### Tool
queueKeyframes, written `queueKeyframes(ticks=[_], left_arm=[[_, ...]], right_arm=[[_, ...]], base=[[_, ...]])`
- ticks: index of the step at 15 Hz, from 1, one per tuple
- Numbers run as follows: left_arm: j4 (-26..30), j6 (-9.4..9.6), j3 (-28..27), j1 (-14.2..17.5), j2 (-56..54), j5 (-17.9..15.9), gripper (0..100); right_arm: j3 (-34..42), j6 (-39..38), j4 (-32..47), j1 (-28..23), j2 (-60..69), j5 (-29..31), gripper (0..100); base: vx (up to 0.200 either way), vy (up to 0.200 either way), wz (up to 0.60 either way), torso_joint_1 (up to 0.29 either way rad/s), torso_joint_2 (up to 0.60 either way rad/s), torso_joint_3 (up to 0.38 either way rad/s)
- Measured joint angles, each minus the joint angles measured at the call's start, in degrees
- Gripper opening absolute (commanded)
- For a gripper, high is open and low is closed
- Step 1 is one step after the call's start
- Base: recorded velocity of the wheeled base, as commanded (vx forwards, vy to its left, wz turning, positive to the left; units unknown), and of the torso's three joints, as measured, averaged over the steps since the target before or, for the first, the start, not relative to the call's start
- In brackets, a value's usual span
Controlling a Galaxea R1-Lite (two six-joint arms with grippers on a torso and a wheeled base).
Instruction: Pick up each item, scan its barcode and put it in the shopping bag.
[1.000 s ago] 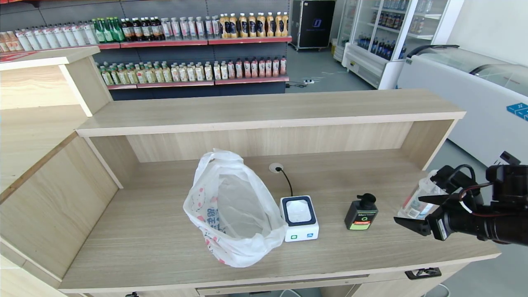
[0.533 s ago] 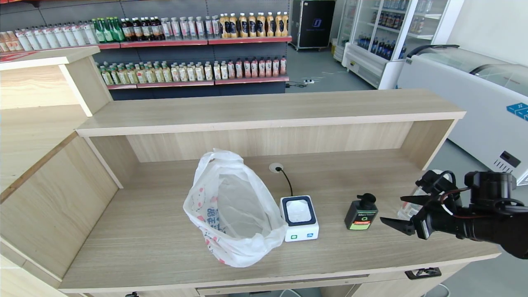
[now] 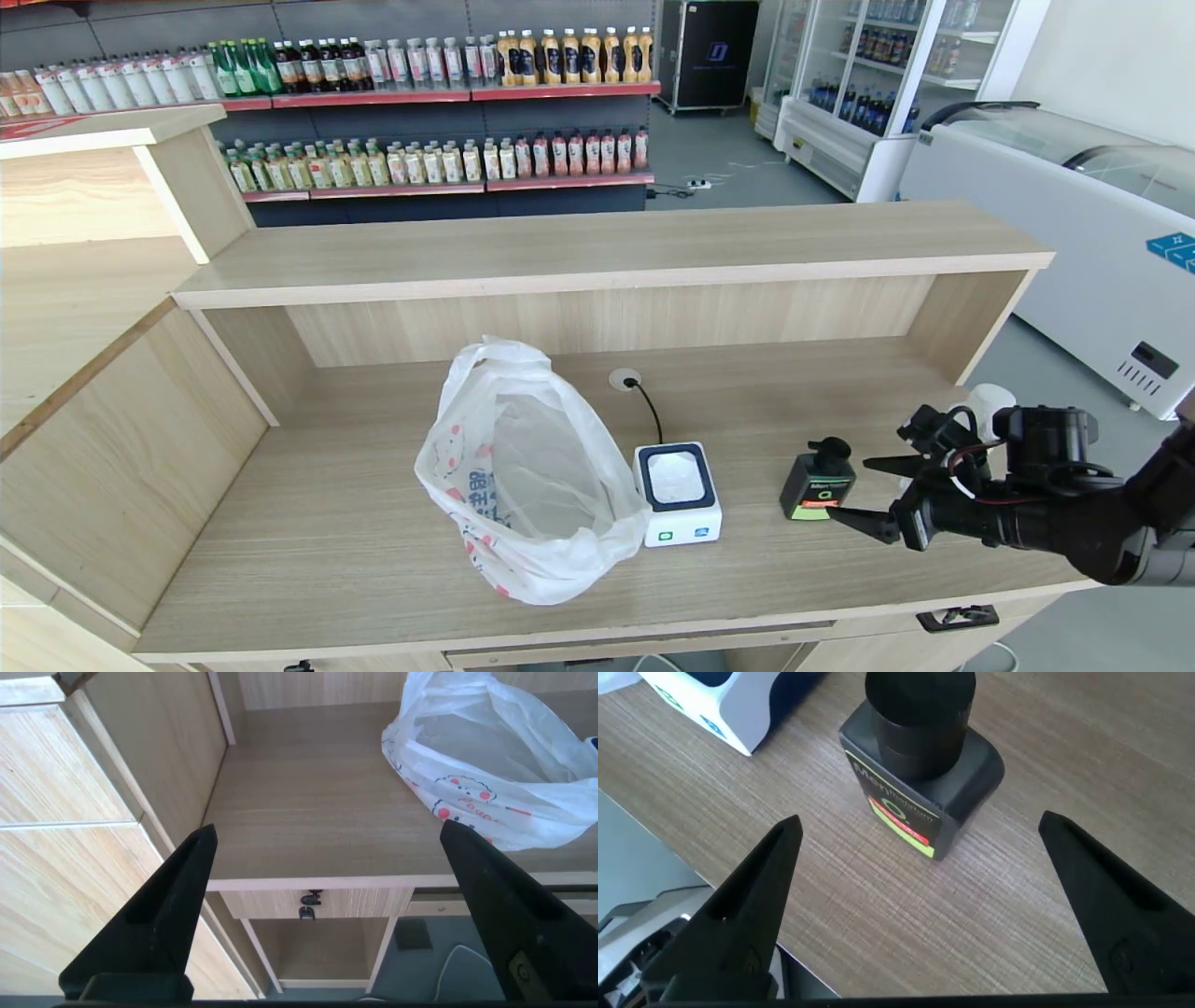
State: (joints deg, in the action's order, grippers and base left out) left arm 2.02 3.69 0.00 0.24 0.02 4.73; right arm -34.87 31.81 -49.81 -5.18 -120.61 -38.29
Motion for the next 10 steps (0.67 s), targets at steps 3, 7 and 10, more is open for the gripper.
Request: queueKeyframes(ticks=[3,7,10], left_arm=[[0.00,-0.02,0.00,0.00,0.00,0.00,100],[-0.02,0.00,0.00,0.00,0.00,0.00,100],[0.00,0.00,0.00,0.00,0.00,0.00,100]], right_arm=[[-2.78,-0.28,0.00,1.49,-2.78,-0.05,100],[-5.42,-0.46,-2.02,5.28,-6.49,-0.09,100],[-7.56,-1.51,-2.93,7.70,-8.87,-0.09,100]], base=[[0.000,0.000,0.00,0.000,0.00,0.000],[0.000,0.000,0.00,0.000,0.00,0.000],[0.000,0.000,0.00,0.000,0.00,0.000]])
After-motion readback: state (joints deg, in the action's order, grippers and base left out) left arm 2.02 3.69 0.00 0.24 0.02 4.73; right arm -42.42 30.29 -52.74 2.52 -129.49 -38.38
